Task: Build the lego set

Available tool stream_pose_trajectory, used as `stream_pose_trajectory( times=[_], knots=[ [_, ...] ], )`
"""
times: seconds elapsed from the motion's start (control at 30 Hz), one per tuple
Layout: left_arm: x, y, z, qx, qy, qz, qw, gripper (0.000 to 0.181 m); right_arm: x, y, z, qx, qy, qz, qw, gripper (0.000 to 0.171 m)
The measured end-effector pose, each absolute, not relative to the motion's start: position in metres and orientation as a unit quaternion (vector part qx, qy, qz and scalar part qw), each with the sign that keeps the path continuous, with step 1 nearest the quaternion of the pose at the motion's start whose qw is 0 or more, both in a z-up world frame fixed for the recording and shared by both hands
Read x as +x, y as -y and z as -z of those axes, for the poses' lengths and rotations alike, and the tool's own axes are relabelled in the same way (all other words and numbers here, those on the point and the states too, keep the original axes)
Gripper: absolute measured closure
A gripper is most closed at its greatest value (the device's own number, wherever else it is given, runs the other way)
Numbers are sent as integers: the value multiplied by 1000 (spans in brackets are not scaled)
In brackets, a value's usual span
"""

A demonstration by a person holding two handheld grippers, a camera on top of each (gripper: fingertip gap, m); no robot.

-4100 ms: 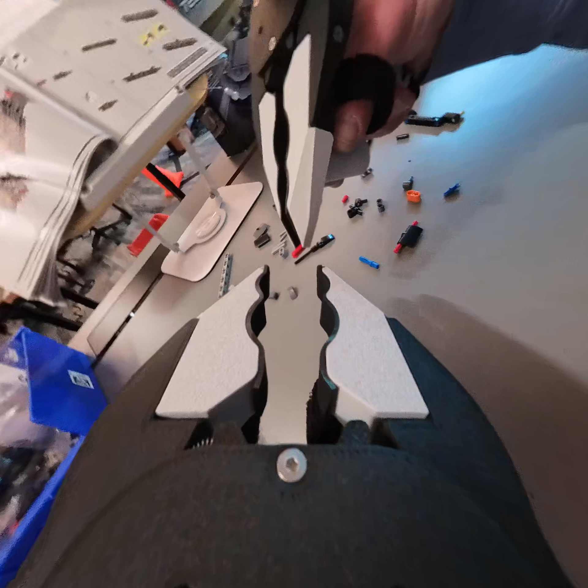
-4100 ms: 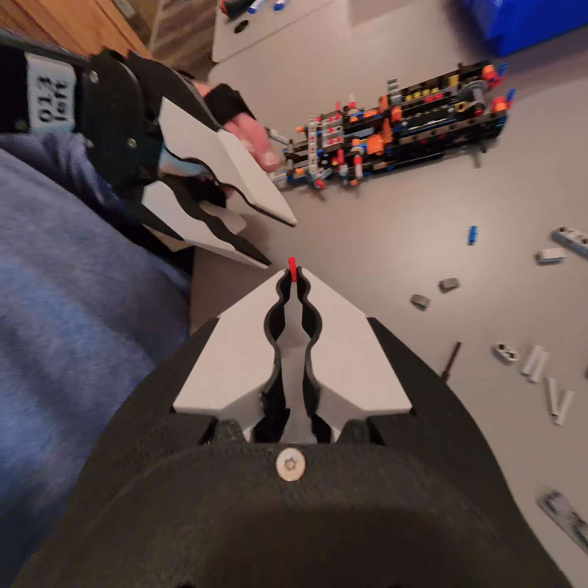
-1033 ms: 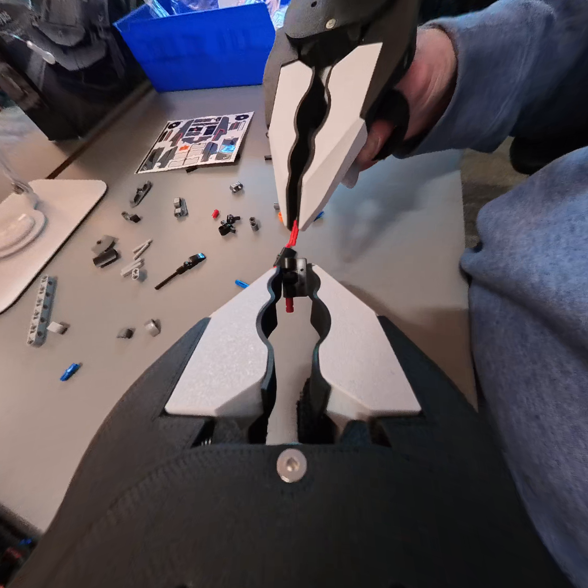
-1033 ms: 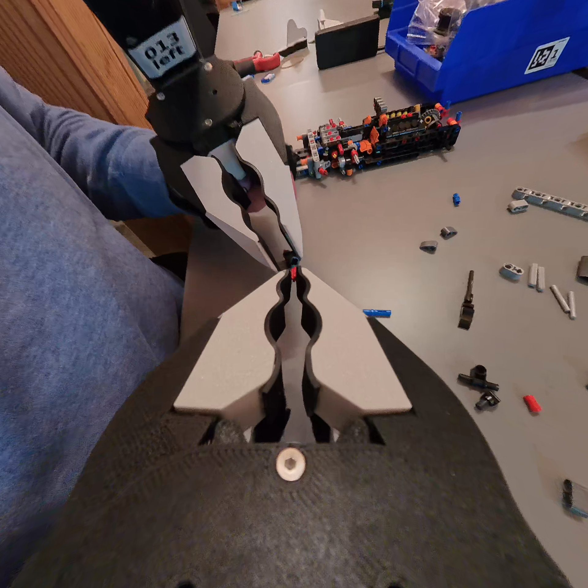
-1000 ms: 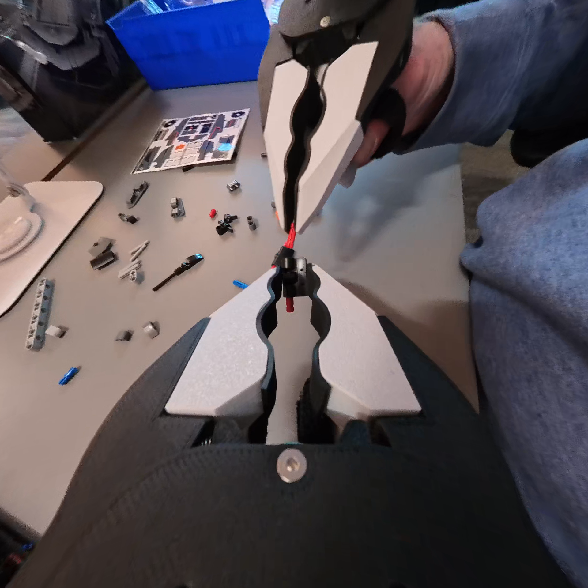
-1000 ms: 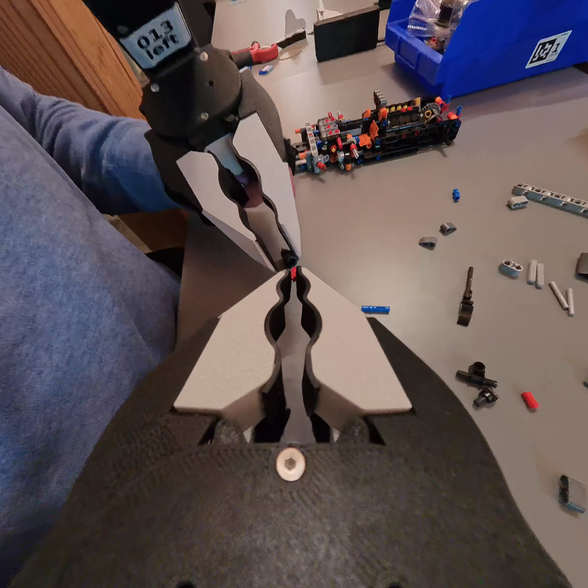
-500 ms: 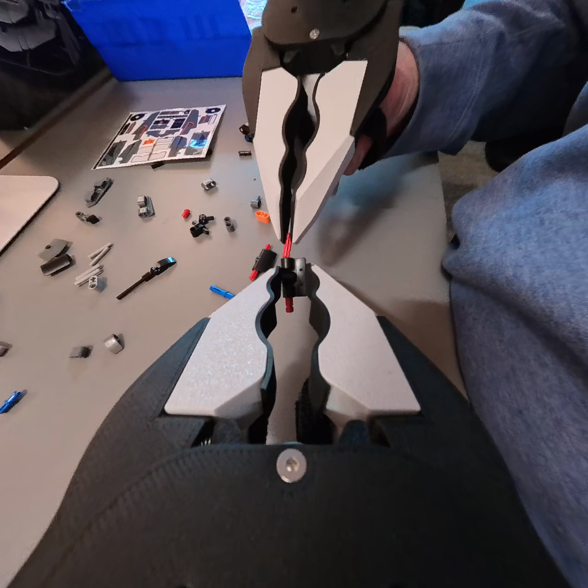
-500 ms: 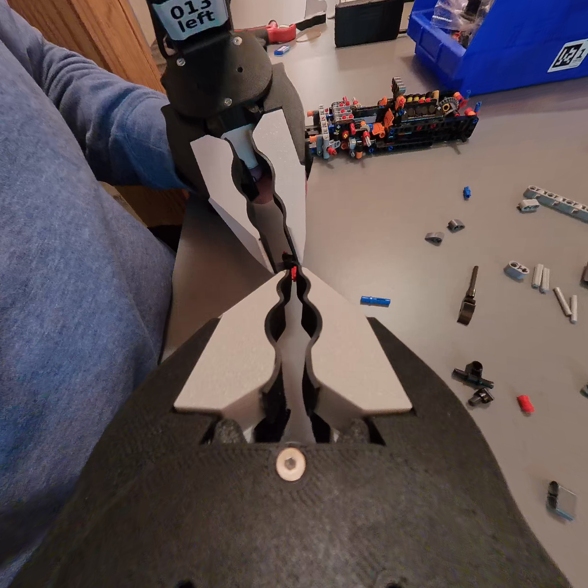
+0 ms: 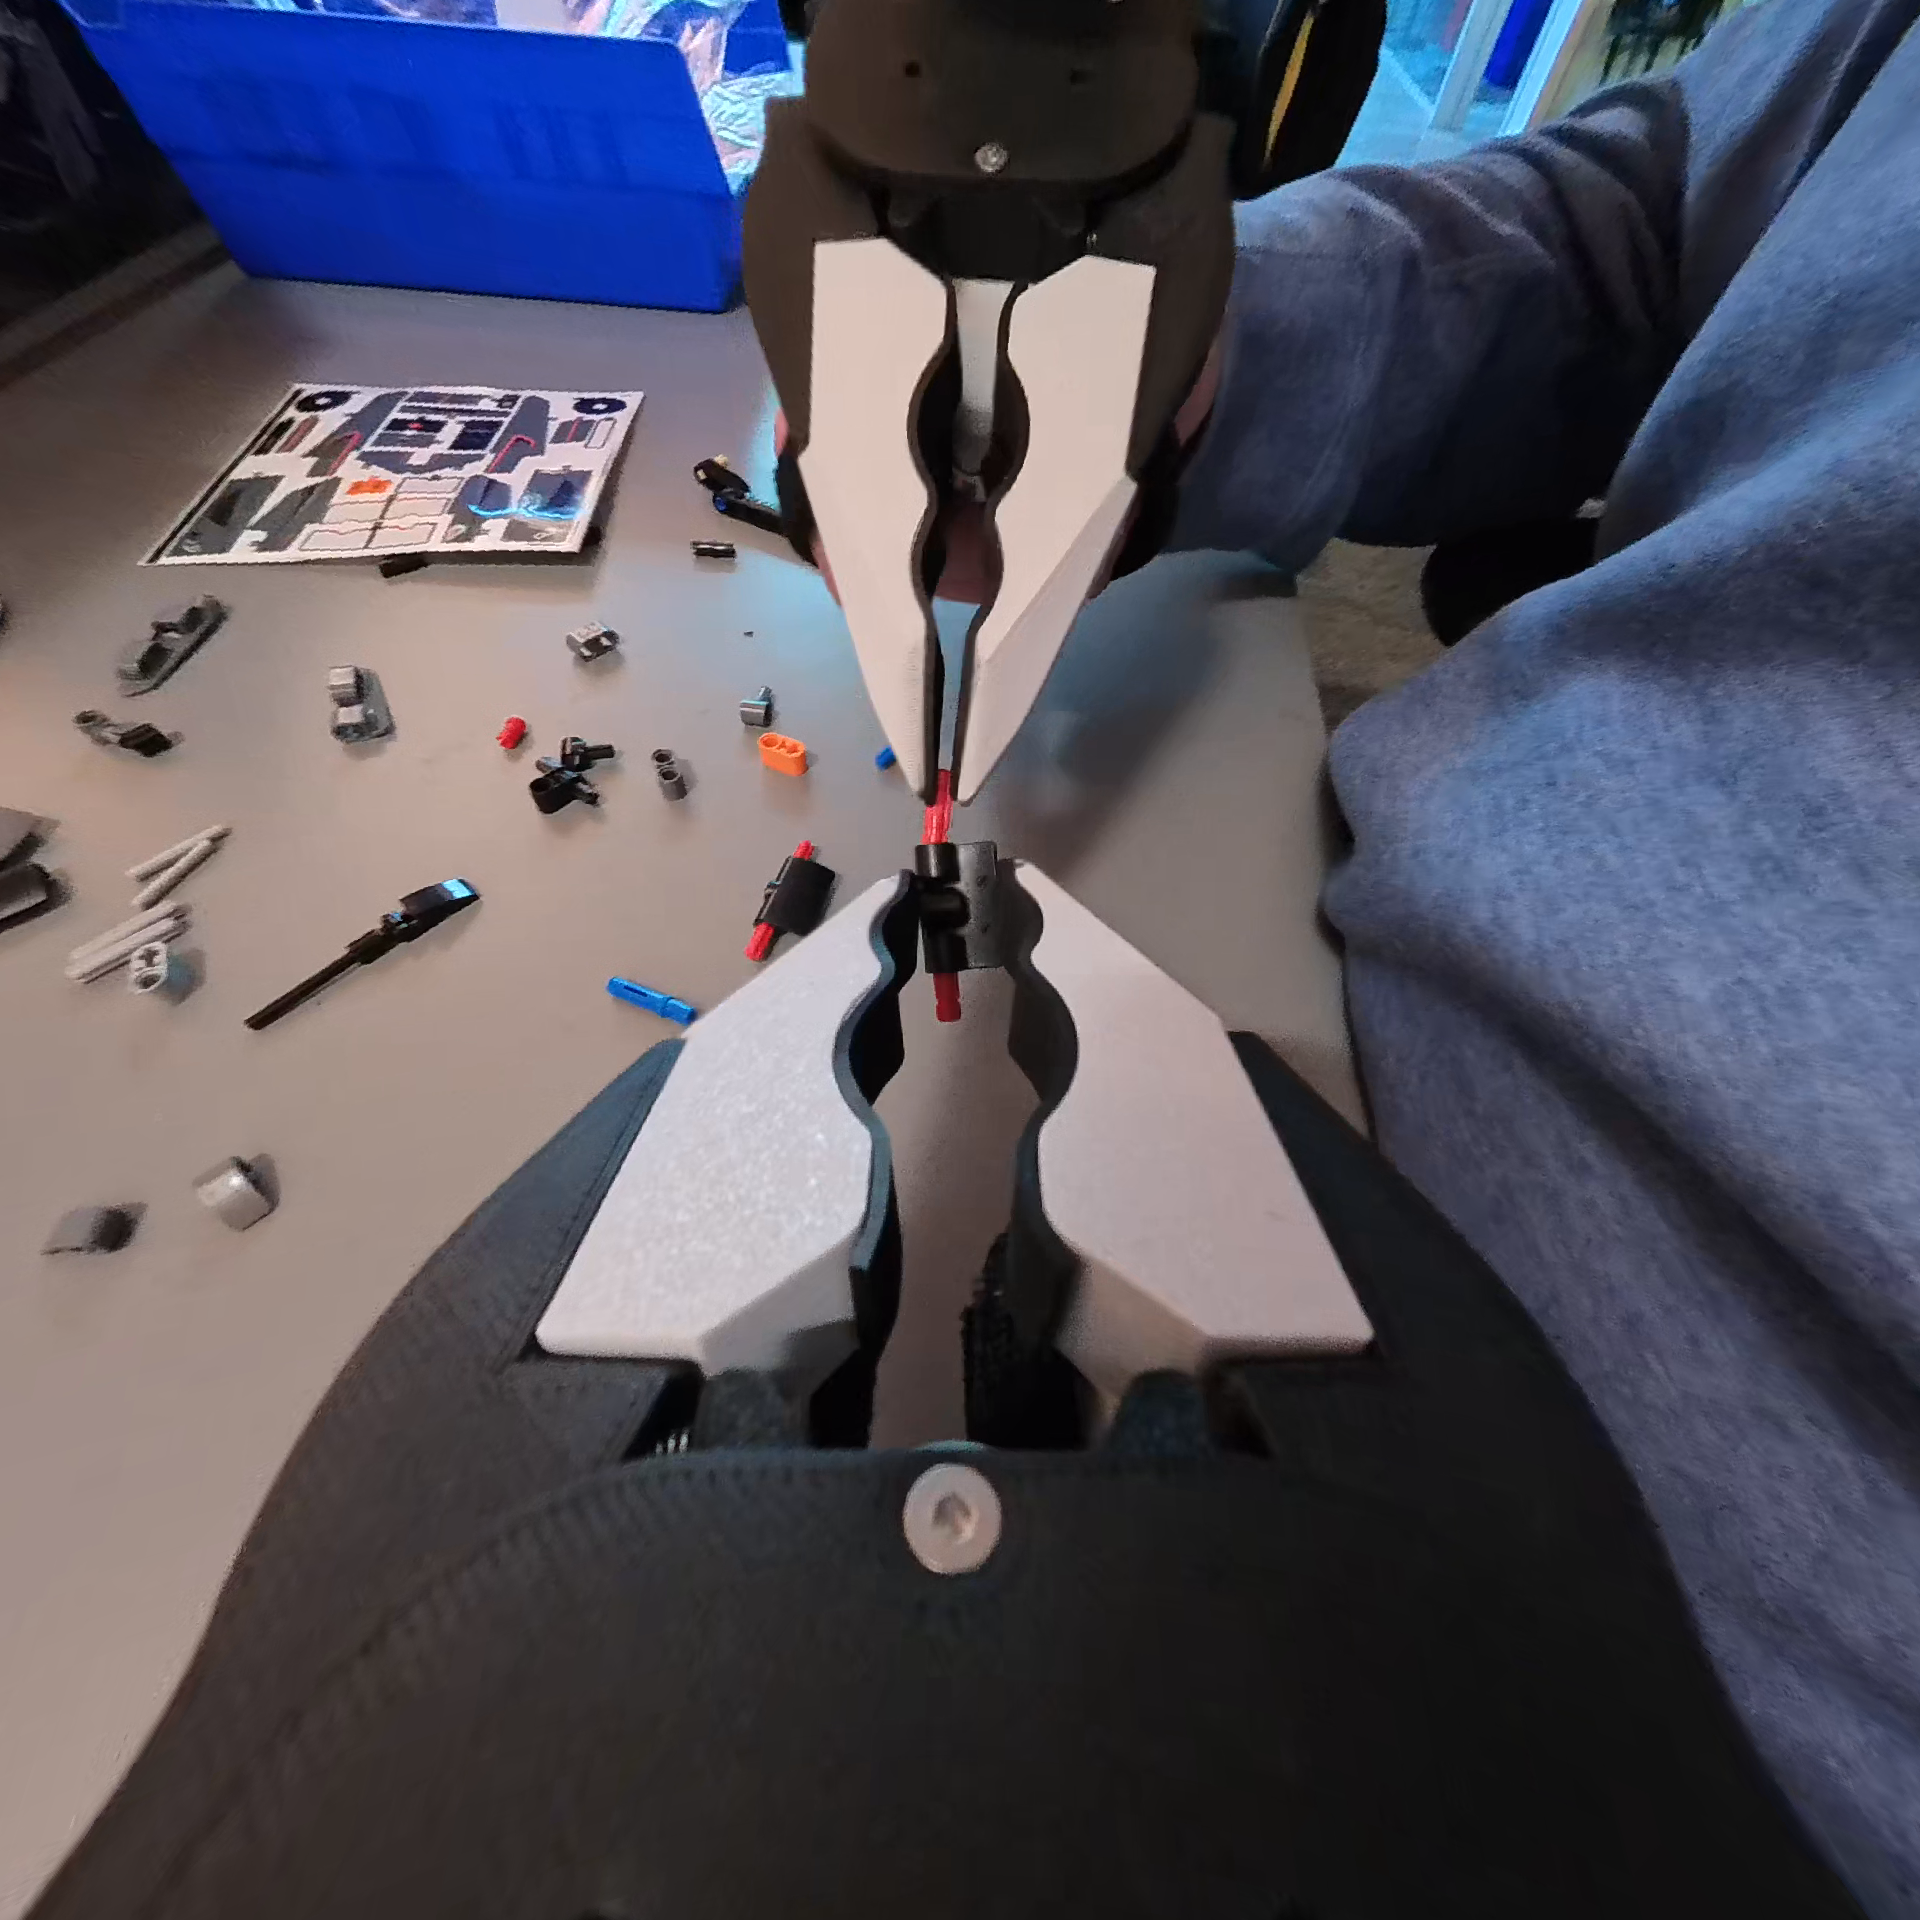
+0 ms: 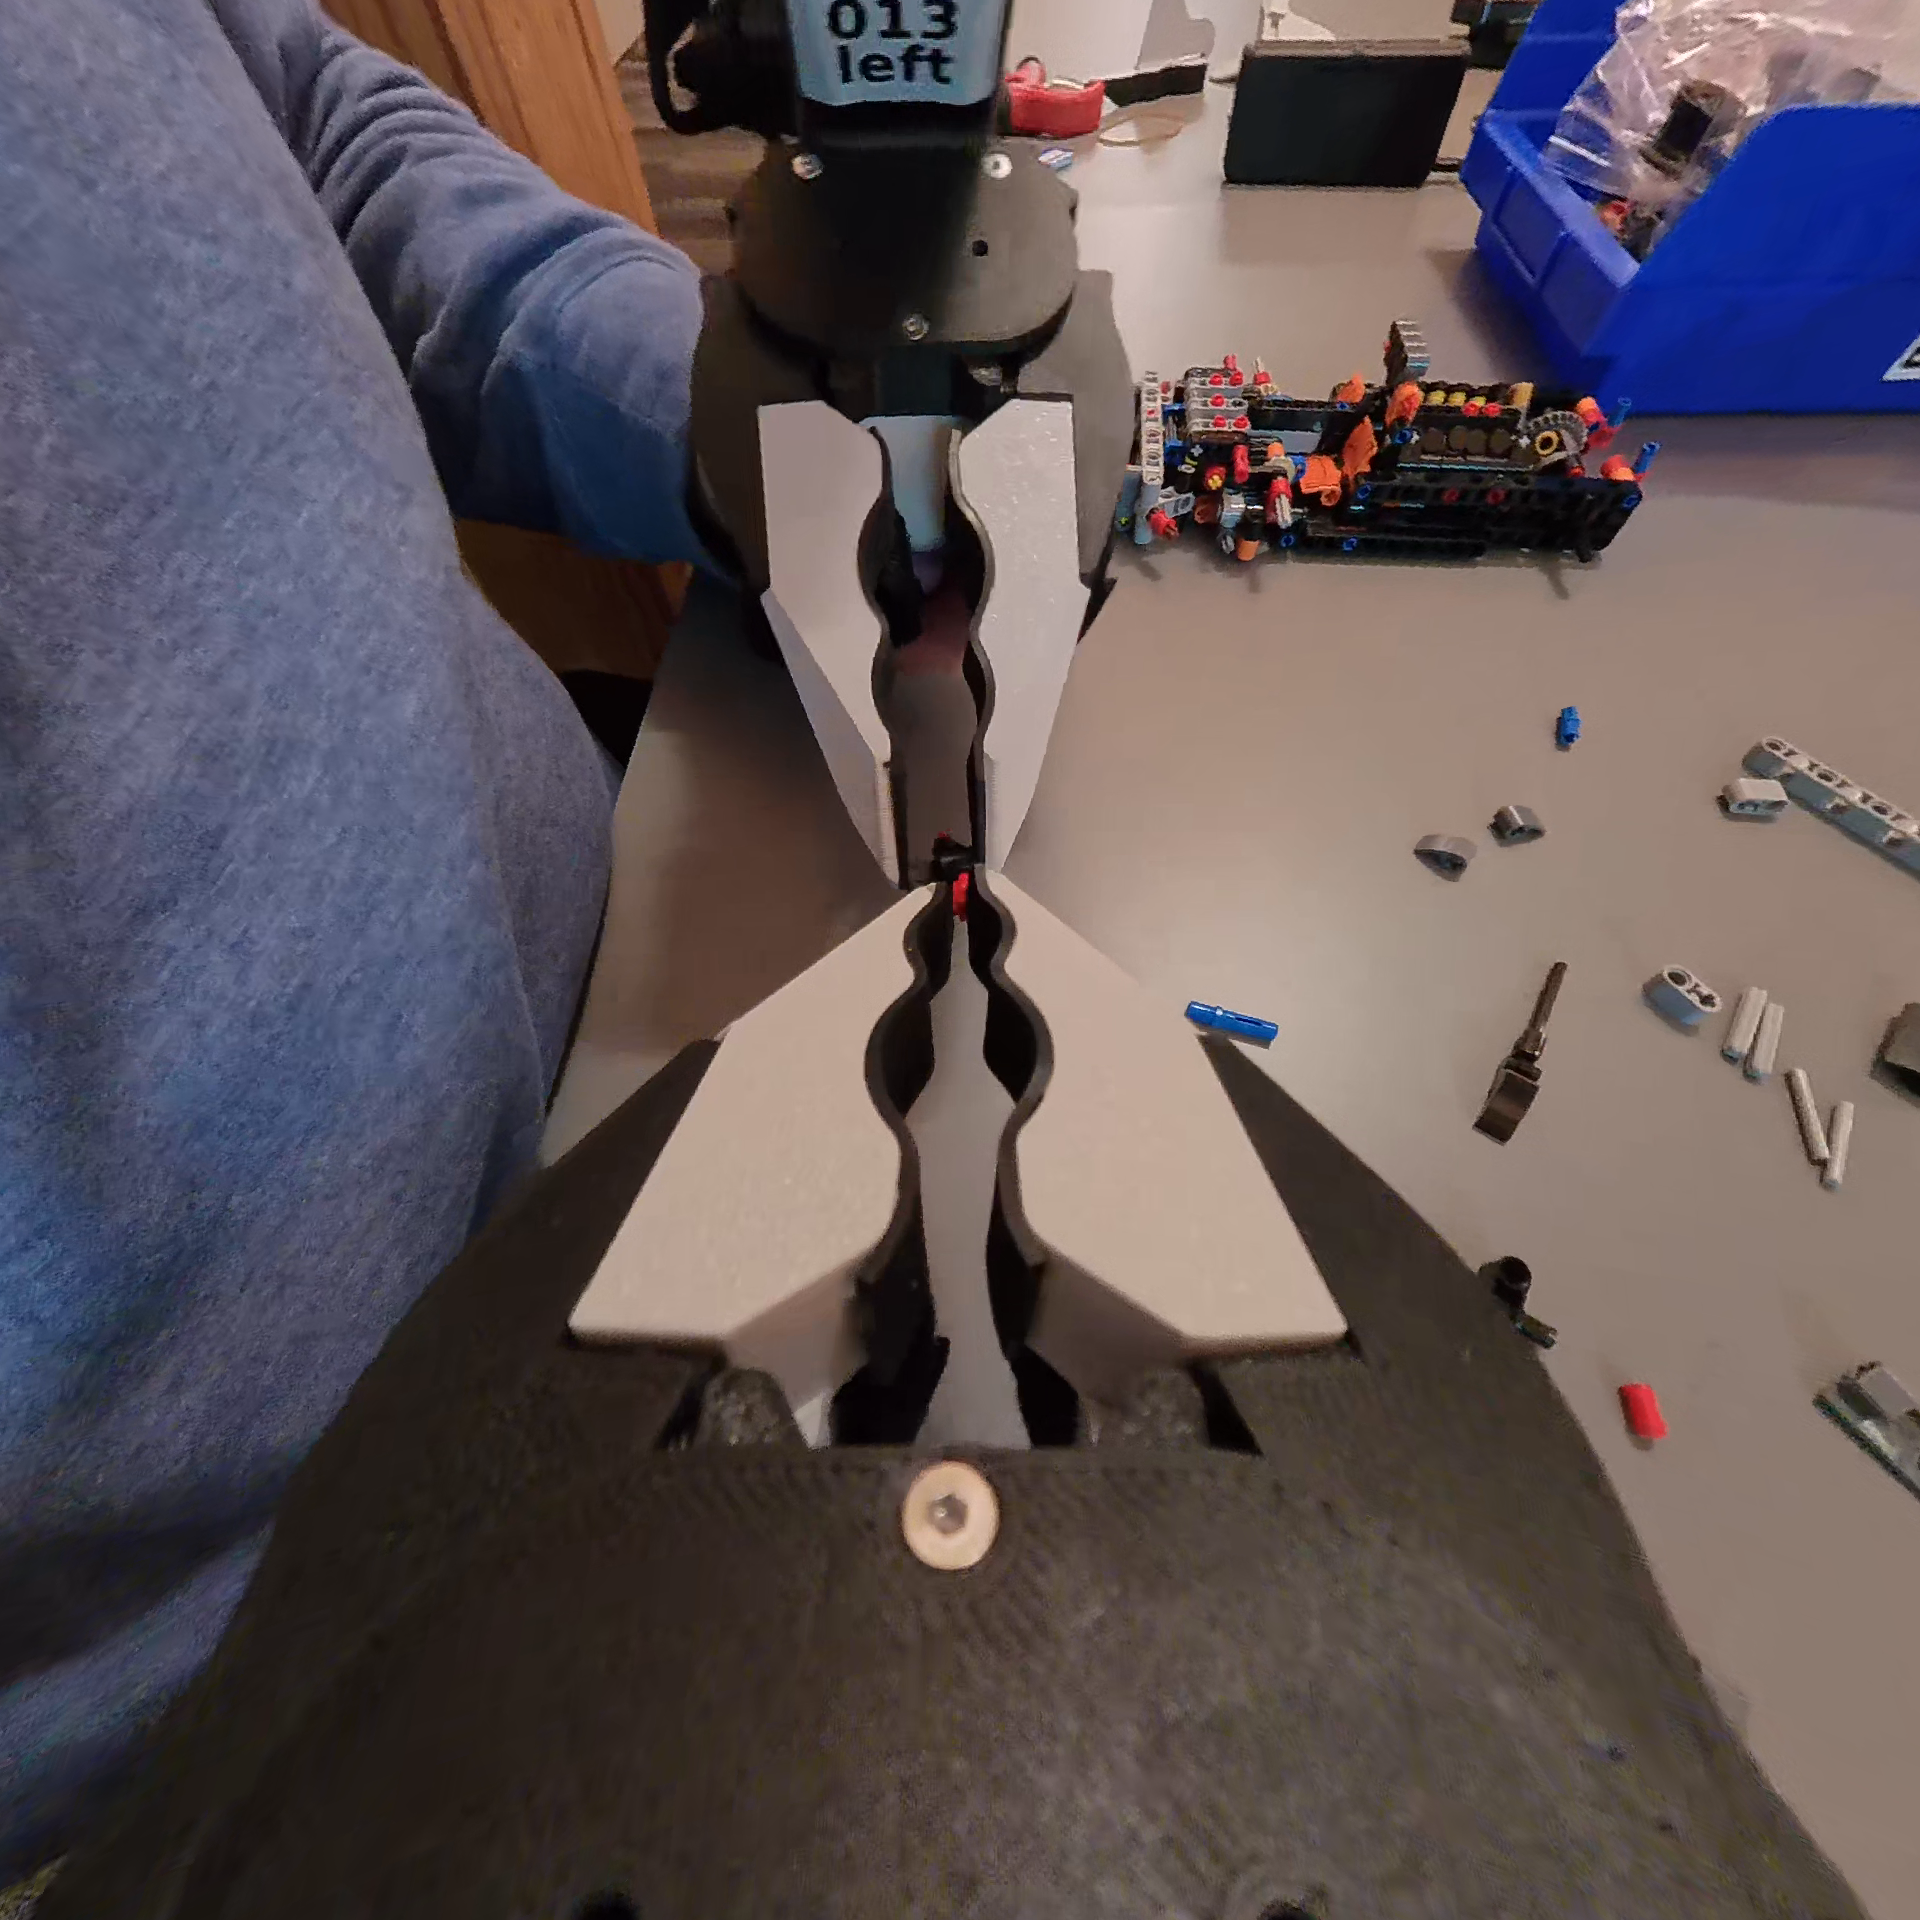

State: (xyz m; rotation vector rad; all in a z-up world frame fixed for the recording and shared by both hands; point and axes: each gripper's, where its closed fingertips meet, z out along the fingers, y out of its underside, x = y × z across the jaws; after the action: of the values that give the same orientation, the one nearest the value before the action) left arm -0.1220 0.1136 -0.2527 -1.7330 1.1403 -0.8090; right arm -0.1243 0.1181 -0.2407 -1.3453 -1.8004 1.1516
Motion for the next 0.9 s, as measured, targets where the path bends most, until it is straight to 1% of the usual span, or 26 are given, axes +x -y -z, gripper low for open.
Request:
stream_pose_trajectory(
  times=[0.37, 0.73, 0.77, 0.9],
  knots=[
    [-115, -107, 255, -687, -455, 375, 424, 169, -120, -110, 241, -471, 708, -456, 265, 171],
    [-110, -109, 266, -686, -496, 329, 419, 169, -116, -108, 248, -469, 688, -504, 229, 171],
    [-110, -110, 264, -686, -491, 331, 421, 177, -115, -109, 248, -471, 687, -503, 230, 171],
    [-107, -112, 271, -690, -506, 309, 416, 177, -114, -108, 253, -475, 683, -508, 221, 171]
  ],
)
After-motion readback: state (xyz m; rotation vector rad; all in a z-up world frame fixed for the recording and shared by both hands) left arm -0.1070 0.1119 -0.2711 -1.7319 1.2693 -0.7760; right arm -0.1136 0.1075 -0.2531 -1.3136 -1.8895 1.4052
